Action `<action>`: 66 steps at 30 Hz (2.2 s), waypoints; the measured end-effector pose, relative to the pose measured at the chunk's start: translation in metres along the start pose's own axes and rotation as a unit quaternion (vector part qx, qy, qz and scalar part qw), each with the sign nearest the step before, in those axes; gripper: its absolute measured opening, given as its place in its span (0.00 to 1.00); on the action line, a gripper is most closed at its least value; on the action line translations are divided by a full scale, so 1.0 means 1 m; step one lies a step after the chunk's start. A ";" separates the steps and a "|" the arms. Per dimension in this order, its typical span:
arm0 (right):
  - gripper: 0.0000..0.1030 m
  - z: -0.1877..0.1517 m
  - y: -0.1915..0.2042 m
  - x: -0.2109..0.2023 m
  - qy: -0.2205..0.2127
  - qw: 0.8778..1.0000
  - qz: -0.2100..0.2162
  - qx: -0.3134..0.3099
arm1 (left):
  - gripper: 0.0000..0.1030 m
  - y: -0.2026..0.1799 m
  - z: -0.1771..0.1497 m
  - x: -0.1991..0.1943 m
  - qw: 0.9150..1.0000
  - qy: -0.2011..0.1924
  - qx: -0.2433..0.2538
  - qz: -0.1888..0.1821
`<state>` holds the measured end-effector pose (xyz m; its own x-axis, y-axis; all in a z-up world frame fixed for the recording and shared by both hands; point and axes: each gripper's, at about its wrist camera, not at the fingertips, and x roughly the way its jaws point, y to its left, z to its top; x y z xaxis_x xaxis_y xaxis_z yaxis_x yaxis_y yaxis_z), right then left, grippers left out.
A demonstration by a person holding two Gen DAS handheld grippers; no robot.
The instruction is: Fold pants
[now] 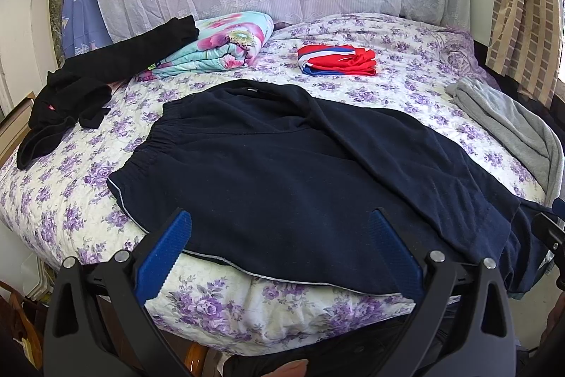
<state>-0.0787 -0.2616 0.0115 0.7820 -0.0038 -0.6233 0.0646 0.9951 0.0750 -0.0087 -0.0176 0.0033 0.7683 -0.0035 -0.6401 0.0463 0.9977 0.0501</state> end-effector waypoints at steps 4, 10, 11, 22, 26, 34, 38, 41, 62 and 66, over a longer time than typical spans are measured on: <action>0.97 0.001 0.000 0.000 0.000 1.000 0.000 0.000 | 0.96 -0.001 0.000 0.000 1.000 0.000 0.000 0.000; 0.97 0.002 0.000 0.000 0.000 1.000 0.000 0.001 | 0.96 -0.003 0.000 0.000 1.000 0.001 0.000 0.000; 0.97 0.001 0.000 0.001 0.001 1.000 0.000 0.001 | 0.96 -0.003 0.000 0.000 1.000 0.001 0.000 0.000; 0.97 -0.008 -0.004 0.003 0.005 1.000 -0.002 0.002 | 0.96 -0.011 -0.002 -0.001 1.000 0.002 0.001 -0.001; 0.97 -0.010 -0.003 0.003 0.008 1.000 -0.002 0.003 | 0.96 -0.010 -0.001 0.000 1.000 0.002 0.001 -0.001; 0.97 -0.007 -0.001 0.003 0.010 1.000 -0.002 0.004 | 0.96 -0.013 -0.002 -0.001 1.000 0.003 0.001 -0.001; 0.97 -0.006 -0.001 0.004 0.010 1.000 -0.002 0.004 | 0.96 -0.013 -0.002 -0.001 1.000 0.003 0.000 -0.001; 0.97 -0.007 -0.001 0.004 0.012 1.000 -0.002 0.004 | 0.96 -0.012 -0.001 0.000 1.000 0.003 0.000 -0.001; 0.97 -0.010 -0.005 0.010 0.023 0.998 -0.060 -0.005 | 0.96 -0.029 -0.007 0.005 1.000 0.014 0.000 -0.003; 0.97 -0.009 -0.009 0.012 0.017 0.996 -0.088 -0.013 | 0.96 -0.033 -0.010 0.009 1.000 0.024 -0.003 -0.002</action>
<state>-0.0754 -0.2698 -0.0033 0.7389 -0.1750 -0.6507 0.1826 0.9816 -0.0566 -0.0095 -0.0497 -0.0119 0.7363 -0.0045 -0.6767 0.0453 0.9981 0.0427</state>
